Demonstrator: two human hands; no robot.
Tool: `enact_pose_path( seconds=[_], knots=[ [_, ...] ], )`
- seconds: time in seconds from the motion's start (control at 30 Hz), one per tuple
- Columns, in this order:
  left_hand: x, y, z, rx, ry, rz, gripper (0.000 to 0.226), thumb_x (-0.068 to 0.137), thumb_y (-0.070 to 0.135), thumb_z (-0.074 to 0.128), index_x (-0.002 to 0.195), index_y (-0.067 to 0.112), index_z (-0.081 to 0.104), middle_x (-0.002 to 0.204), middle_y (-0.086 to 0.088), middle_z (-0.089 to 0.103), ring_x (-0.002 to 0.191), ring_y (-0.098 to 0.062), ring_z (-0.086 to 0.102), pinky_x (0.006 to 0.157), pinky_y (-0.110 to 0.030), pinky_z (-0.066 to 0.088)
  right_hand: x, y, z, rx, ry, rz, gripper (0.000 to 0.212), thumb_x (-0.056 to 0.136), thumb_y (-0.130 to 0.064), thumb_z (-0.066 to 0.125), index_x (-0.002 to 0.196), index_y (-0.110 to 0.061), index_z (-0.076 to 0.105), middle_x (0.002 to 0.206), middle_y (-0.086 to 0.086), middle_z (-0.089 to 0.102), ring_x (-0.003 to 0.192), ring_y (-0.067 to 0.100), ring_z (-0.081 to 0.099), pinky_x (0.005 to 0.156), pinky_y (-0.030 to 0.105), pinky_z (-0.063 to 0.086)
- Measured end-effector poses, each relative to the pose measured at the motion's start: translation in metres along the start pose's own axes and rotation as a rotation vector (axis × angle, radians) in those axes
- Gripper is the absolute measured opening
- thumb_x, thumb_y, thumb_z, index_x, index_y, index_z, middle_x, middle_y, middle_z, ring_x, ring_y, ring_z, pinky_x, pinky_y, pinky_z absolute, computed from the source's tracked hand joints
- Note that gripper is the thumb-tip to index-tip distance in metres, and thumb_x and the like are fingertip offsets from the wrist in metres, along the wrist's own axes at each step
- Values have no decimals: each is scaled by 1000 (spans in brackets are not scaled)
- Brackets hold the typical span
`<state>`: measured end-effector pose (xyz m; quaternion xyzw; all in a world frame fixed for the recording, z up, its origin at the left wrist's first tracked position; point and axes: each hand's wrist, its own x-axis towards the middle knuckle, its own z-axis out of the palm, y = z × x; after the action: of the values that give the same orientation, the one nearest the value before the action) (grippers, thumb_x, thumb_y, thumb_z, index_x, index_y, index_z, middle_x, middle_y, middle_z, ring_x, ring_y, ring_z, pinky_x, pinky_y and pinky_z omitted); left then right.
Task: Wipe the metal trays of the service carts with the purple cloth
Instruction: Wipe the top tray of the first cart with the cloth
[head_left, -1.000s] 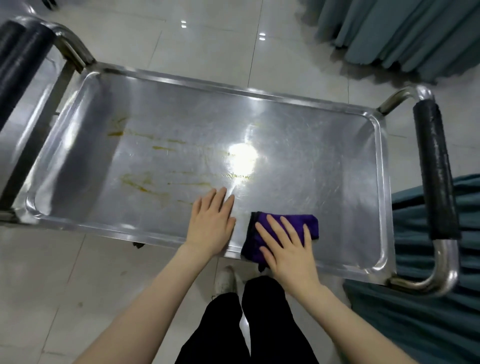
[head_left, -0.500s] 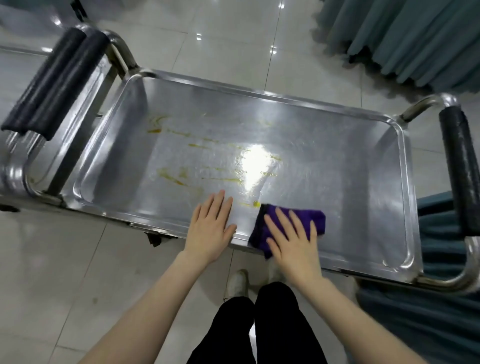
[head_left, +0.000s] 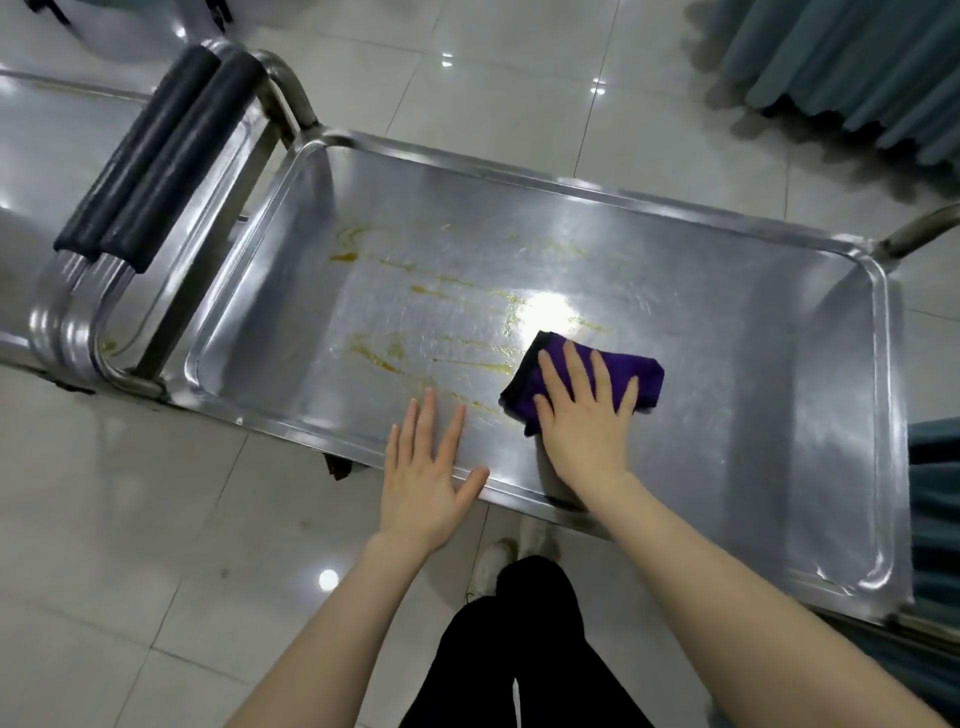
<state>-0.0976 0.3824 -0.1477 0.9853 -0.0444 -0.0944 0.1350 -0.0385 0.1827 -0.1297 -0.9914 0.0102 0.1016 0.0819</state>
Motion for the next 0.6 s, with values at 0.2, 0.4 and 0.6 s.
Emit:
enact_pose_path(
  seconds=[0.2, 0.4, 0.6],
  knots=[
    [1, 6, -8, 19, -59, -46, 75, 88, 66, 24, 152, 36, -2, 160, 0, -19, 147, -20, -17, 119, -41, -5, -78, 19, 11, -45, -46, -284, 52, 96, -44, 37, 146, -31, 41, 153, -1, 39, 139, 28, 37, 109, 63, 24],
    [7, 14, -11, 8, -109, -93, 74, 86, 63, 31, 149, 44, -3, 158, 6, -23, 146, -19, -22, 117, -55, -1, 9, 14, -5, -40, -73, -227, 52, 100, -45, 32, 150, -37, 28, 158, -6, 26, 146, 25, 21, 115, 61, 7],
    [14, 16, -19, 7, -198, -95, 78, 86, 60, 41, 147, 49, -5, 154, 13, -31, 144, -19, -25, 113, -63, 3, 95, 15, -21, -22, -25, -131, 52, 102, -44, 29, 153, -37, 18, 161, -4, 17, 148, 25, 11, 114, 60, -3]
  ],
)
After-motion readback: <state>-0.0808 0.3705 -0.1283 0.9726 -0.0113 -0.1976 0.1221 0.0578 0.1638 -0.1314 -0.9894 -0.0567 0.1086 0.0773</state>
